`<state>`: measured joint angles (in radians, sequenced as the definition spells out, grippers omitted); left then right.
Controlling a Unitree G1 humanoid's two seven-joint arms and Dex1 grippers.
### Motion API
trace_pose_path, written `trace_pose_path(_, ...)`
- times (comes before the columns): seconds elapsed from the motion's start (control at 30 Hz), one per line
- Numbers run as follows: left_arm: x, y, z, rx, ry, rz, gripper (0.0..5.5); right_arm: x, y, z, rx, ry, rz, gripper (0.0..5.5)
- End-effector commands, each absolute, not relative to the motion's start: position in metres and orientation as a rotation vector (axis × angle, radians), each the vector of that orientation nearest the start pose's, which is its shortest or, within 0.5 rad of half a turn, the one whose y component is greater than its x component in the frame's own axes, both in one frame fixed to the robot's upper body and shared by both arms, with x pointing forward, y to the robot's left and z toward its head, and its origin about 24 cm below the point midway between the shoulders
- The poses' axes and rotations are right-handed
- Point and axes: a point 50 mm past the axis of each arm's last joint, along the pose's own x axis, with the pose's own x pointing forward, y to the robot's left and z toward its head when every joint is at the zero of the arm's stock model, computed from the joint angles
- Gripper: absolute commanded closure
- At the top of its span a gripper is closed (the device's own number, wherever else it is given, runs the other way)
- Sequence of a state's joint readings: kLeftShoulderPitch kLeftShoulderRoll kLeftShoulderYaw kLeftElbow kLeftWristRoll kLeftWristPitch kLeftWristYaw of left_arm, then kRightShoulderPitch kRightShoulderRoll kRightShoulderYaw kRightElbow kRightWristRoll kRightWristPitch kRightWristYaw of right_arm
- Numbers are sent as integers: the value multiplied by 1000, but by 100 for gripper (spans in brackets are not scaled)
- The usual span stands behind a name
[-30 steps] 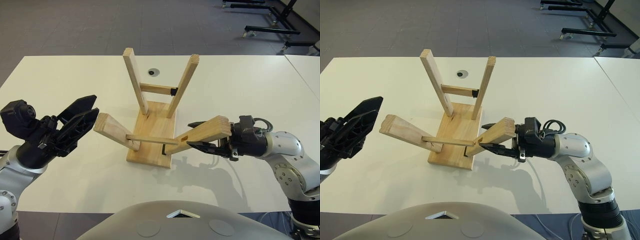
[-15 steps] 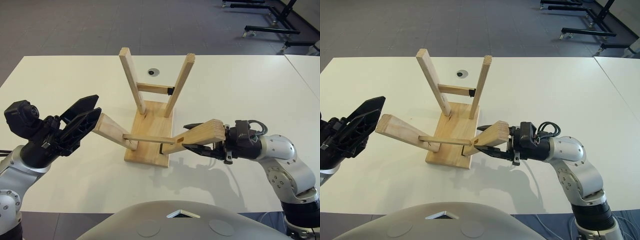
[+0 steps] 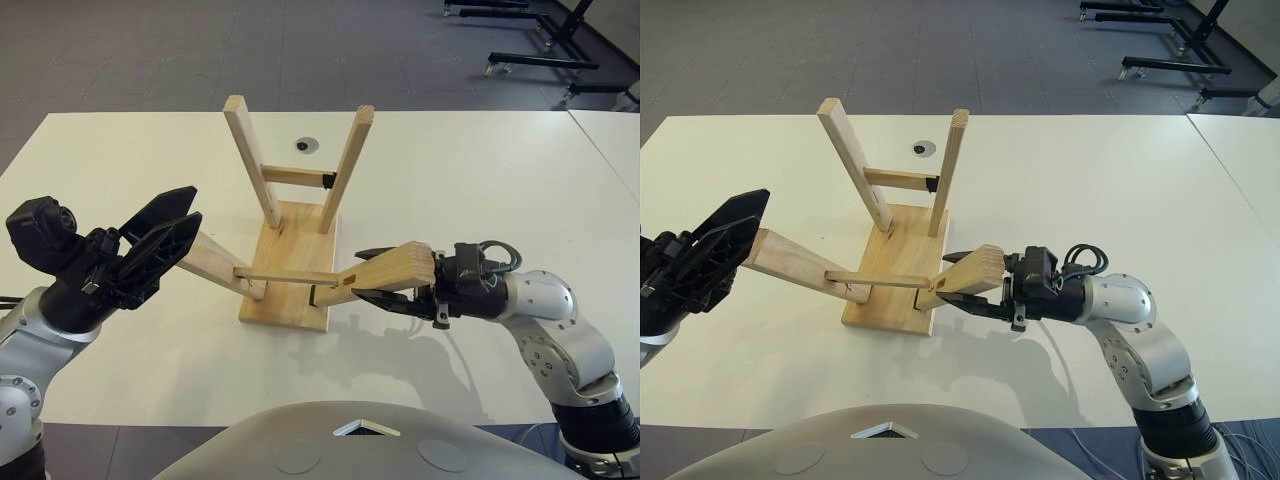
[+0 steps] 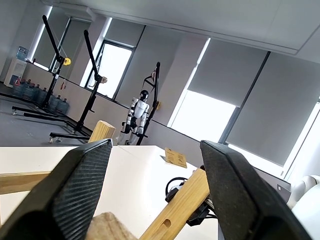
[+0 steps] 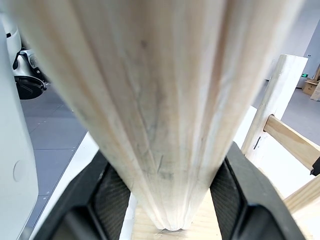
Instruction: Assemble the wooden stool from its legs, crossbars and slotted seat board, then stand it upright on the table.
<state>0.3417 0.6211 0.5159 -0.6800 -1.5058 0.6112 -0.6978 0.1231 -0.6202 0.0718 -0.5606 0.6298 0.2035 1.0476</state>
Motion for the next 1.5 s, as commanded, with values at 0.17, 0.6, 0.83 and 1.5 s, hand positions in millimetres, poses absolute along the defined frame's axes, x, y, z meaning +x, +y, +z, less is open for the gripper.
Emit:
trace_pose_path(0.17, 154, 213, 177, -582, -86, -1027, 229, 177, -138, 138, -107, -44, 1421, 345)
trace_pose_path(0.6, 153, 207, 173, -588, -97, -1021, 229, 182, -134, 145, -132, -25, 1435, 345)
trace_pose_path(0.83, 154, 204, 172, -592, -105, -1024, 229, 181, -127, 146, -144, -30, 1473, 345)
trace_pose_path(1.5, 162, 188, 166, -577, -111, -1088, 229, 192, -126, 142, -187, -19, 1497, 345)
